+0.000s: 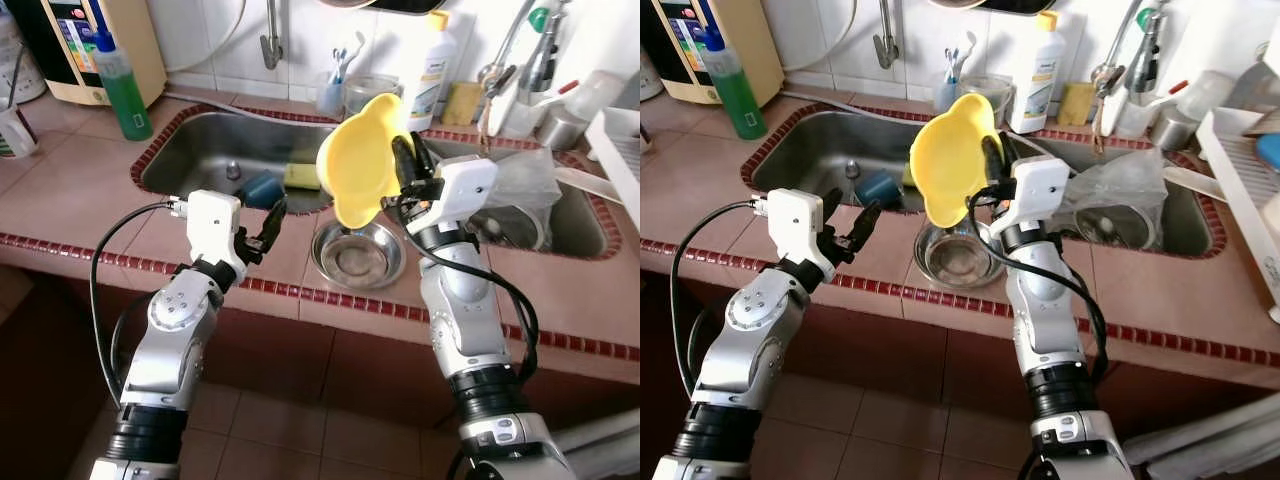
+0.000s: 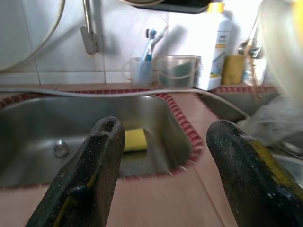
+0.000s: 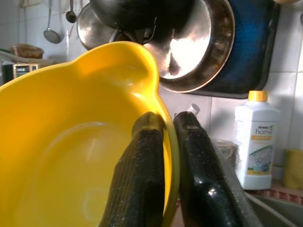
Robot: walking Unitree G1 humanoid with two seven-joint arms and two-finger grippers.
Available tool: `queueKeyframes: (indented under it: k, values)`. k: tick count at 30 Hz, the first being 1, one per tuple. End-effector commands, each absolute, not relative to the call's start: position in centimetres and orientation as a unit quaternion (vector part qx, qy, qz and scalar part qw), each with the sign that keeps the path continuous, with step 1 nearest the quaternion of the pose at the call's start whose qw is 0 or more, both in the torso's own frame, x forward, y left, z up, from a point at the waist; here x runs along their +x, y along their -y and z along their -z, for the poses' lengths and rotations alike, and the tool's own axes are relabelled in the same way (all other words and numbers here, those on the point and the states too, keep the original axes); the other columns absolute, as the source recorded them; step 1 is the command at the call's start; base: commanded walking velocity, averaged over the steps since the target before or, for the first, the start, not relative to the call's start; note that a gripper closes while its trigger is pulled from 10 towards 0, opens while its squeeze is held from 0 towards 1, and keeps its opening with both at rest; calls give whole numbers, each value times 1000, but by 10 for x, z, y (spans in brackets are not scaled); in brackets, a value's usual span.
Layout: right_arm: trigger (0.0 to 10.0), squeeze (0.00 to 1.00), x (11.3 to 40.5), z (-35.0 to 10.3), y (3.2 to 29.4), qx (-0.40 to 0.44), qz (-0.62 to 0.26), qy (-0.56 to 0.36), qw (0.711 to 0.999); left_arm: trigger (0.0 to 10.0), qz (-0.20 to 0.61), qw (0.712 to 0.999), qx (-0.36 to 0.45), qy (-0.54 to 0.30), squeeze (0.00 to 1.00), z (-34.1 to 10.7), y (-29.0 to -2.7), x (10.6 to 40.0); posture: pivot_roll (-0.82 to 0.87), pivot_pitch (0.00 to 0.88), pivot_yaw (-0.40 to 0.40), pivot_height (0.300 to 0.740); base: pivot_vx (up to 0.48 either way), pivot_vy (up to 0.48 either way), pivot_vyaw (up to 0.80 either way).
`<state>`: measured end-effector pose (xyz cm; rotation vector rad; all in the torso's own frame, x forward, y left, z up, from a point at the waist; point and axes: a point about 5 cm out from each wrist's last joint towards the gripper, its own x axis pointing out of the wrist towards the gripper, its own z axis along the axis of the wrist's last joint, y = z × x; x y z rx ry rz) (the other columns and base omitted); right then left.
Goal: Kitchen organization
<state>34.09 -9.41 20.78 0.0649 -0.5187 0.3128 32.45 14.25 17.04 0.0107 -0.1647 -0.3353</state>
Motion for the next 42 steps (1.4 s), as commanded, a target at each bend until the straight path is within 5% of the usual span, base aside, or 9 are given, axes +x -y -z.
queueKeyframes:
  k: [1, 11, 27, 42]
  values:
    - [10000, 0, 342, -212, 104, 24, -140, 266, 953, 10000, 174, 979, 5, 102, 0, -180, -135, 328, -23, 13, -29, 740, 375, 0, 0]
    - [10000, 0, 340, -209, 103, 21, -143, 263, 954, 10000, 176, 979, 2, 105, 0, -180, -134, 330, -24, 0, -30, 740, 372, 0, 0]
    - [10000, 0, 318, -169, 102, 26, -119, 201, 972, 10000, 174, 983, -20, 51, 0, -139, -129, 317, -31, 0, -4, 740, 0, 0, 0]
    - [10000, 0, 320, -171, 101, 22, -114, 196, 974, 10000, 185, 981, 12, 54, 0, -145, -134, 320, -15, 0, 1, 740, 0, 414, 0]
